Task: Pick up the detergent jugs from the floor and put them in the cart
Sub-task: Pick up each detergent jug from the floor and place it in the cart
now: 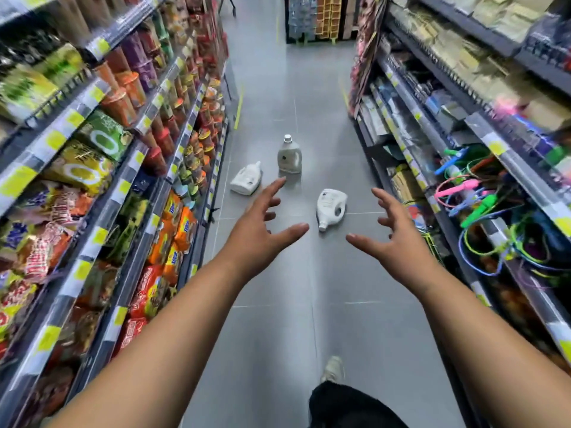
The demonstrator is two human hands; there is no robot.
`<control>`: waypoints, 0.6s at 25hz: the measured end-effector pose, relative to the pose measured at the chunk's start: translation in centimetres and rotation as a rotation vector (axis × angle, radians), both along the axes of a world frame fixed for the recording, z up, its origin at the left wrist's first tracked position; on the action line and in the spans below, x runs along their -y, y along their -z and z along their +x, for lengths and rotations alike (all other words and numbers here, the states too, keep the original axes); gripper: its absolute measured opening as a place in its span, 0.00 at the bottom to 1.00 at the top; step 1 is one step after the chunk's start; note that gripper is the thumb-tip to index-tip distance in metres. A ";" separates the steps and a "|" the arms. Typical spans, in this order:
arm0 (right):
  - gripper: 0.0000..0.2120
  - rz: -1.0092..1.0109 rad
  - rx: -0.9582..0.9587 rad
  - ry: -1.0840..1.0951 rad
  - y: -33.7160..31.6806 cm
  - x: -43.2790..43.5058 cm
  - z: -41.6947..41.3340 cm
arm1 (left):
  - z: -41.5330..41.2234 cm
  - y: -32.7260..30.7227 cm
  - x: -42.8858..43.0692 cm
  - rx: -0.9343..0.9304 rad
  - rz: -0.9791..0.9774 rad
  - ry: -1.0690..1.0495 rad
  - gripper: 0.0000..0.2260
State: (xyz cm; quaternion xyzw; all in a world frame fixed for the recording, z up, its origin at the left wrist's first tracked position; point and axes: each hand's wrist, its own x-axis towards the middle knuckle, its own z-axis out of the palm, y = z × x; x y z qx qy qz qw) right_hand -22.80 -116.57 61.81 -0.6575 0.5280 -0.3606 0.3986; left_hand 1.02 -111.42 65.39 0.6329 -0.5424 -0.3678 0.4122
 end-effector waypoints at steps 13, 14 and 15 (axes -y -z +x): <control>0.41 0.088 -0.039 0.081 3.1 29.4 7.4 | 8.9 3.0 31.7 -0.066 0.080 0.030 0.39; 0.41 0.080 -0.040 0.117 3.3 31.4 8.2 | 9.9 3.3 34.2 -0.050 0.081 0.070 0.39; 0.41 0.060 -0.045 0.153 3.3 33.2 9.0 | 10.9 3.3 36.6 -0.038 0.076 0.117 0.39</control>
